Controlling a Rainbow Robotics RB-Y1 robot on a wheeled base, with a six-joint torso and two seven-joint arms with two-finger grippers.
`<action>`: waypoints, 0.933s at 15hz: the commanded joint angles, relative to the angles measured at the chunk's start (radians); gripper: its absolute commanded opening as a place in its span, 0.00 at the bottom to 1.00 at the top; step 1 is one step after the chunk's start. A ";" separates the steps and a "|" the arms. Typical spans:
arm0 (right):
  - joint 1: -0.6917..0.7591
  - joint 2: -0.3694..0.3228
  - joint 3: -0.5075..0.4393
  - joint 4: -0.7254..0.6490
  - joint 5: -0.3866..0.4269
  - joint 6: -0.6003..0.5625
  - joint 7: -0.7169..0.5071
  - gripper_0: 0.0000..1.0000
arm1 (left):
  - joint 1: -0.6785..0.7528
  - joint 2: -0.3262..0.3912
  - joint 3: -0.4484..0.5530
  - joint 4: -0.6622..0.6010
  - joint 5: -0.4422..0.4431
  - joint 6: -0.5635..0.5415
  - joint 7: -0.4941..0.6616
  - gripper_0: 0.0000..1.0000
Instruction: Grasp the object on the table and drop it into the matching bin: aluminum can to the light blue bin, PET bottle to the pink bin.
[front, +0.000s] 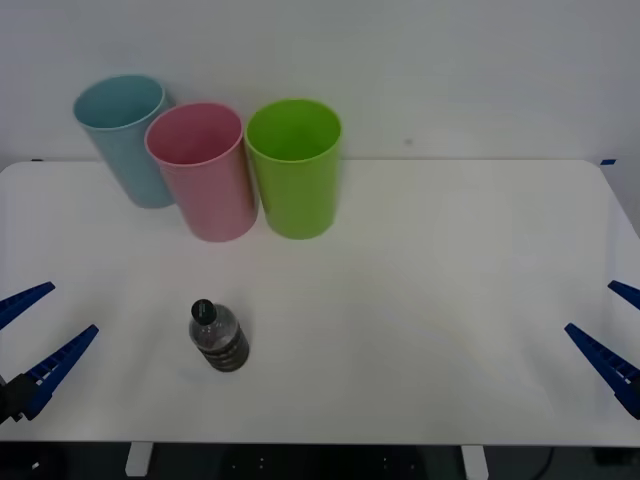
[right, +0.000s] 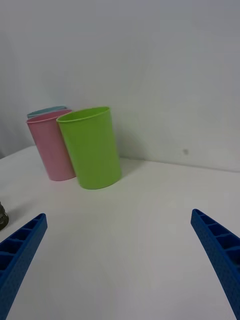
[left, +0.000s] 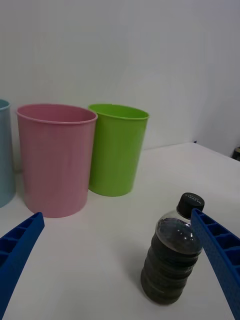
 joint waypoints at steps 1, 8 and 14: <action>0.000 0.000 0.000 0.000 0.000 0.000 0.000 1.00 | 0.000 0.000 0.000 0.000 0.000 0.000 0.000 1.00; 0.000 0.000 0.000 0.000 0.000 0.000 0.000 1.00 | -0.001 -0.021 -0.027 0.018 0.012 -0.005 -0.008 1.00; 0.000 0.000 0.000 0.000 0.000 0.000 0.000 1.00 | 0.001 -0.023 -0.071 0.023 -0.074 -0.004 -0.034 1.00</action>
